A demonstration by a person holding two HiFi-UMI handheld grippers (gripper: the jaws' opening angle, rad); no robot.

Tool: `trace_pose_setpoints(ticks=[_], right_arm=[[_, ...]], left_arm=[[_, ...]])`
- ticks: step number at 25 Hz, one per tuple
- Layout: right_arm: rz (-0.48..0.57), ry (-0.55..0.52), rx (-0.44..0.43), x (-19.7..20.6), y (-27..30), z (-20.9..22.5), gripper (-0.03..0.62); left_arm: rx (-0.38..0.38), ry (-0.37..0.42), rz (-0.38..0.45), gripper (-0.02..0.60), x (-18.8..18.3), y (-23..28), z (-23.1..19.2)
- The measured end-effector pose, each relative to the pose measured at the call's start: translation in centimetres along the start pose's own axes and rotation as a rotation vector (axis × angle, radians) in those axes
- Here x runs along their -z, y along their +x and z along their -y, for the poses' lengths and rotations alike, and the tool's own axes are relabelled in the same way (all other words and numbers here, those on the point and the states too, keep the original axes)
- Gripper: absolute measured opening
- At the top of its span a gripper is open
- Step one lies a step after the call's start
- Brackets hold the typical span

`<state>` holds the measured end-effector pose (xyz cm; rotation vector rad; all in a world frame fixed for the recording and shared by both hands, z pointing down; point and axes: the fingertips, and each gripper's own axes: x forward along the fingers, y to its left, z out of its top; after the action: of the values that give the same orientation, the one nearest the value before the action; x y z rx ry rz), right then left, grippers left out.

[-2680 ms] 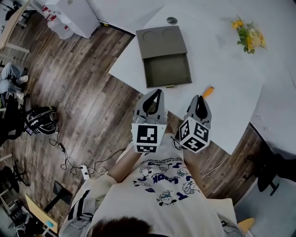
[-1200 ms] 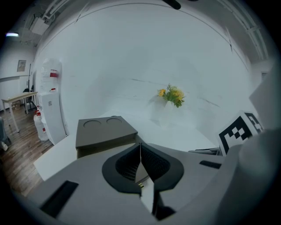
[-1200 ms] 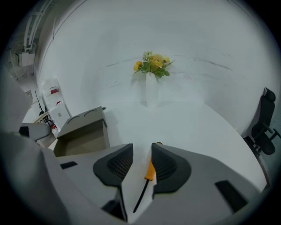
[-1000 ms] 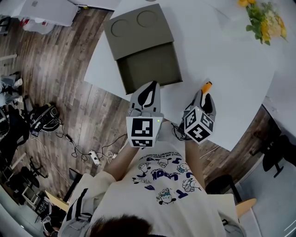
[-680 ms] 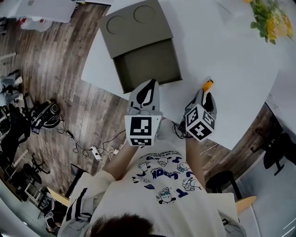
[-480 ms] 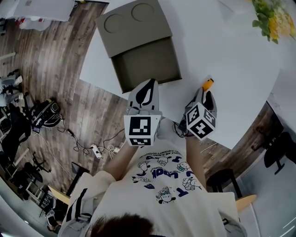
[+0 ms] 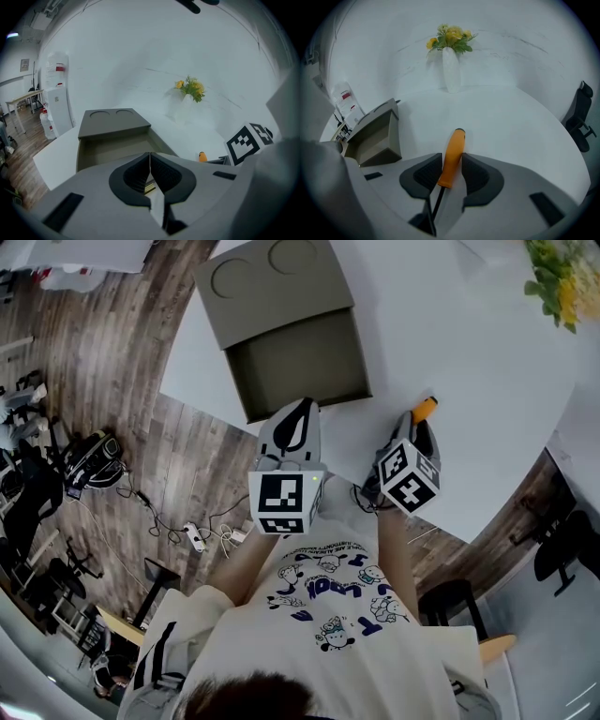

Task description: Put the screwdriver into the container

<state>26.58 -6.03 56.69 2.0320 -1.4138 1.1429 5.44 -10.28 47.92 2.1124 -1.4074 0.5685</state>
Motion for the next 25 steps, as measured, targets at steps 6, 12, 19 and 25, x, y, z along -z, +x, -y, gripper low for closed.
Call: trace_pose_setpoints(ticks=[6, 12, 19, 25], right_arm=[[-0.012, 0.041, -0.008, 0.1, 0.2, 0.0, 0.141], [-0.036, 0.051, -0.001, -0.1, 0.3, 0.1, 0.118], [-0.036, 0.046, -0.022, -0.4, -0.2, 0.1, 0.112], [-0.001, 0.043, -0.067, -1.0, -2.4, -1.1, 0.112]], left_arm=[[-0.009, -0.019, -0.005, 0.018, 0.4, -0.3, -0.2], [-0.013, -0.035, -0.003, 0.018, 0.6, -0.8, -0.4], [-0.021, -0.047, 0.008, 0.018, 0.4, -1.3, -0.6], [-0.024, -0.062, 0.038, 0.018, -0.1, -2.4, -1.0]])
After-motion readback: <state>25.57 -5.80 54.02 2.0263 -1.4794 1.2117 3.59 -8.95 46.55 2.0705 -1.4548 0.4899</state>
